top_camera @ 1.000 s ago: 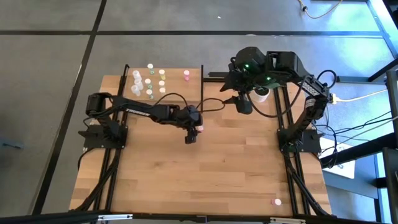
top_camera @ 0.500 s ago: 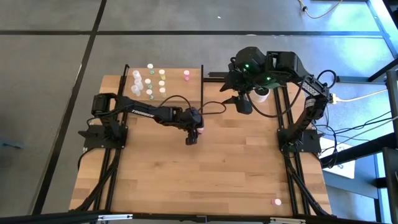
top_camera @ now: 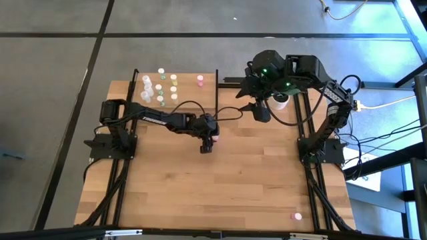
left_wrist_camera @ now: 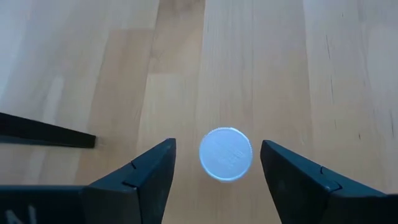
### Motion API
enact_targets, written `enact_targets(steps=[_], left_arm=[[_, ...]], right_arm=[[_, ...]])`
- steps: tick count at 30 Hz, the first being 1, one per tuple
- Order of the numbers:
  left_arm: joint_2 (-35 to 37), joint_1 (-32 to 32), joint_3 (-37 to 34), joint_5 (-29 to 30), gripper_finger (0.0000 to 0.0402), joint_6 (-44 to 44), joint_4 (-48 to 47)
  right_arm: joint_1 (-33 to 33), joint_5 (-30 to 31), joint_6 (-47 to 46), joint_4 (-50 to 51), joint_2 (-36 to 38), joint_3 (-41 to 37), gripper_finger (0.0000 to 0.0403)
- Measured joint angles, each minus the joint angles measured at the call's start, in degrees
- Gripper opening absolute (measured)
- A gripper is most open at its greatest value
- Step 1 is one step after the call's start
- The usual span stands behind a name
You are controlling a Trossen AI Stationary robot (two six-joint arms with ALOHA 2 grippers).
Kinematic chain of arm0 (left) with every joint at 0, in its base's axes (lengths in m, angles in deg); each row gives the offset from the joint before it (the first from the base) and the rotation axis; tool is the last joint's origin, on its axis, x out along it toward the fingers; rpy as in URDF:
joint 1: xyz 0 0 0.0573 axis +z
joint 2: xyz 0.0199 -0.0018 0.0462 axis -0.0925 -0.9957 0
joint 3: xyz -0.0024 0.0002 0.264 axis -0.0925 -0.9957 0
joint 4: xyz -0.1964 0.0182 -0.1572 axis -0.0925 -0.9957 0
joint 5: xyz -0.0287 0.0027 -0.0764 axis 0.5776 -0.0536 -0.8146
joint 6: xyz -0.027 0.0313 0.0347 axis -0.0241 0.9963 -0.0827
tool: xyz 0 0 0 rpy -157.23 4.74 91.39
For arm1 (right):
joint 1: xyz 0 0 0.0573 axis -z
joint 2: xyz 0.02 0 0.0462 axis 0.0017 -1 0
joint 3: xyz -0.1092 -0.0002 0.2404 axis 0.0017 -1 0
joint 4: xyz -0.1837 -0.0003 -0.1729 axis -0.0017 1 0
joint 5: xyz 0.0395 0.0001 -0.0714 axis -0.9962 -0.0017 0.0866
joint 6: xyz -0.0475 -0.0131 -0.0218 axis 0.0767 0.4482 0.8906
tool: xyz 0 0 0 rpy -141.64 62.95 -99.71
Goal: Pick and place medicine bottles onto shelf by color
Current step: Put the top pink pill bottle aligned with the other pink pill bottle on the shelf
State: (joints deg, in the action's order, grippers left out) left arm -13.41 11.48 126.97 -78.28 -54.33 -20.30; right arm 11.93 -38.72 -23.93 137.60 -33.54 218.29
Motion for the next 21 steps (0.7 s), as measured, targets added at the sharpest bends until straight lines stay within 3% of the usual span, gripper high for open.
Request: enact_targets(steps=[21], left_arm=[[0.0, -0.2, 0.0, 0.0, 0.0133, 0.1, -0.2]], right_arm=[[0.0, 0.0, 0.0, 0.0, 0.0, 0.0, 0.0239]])
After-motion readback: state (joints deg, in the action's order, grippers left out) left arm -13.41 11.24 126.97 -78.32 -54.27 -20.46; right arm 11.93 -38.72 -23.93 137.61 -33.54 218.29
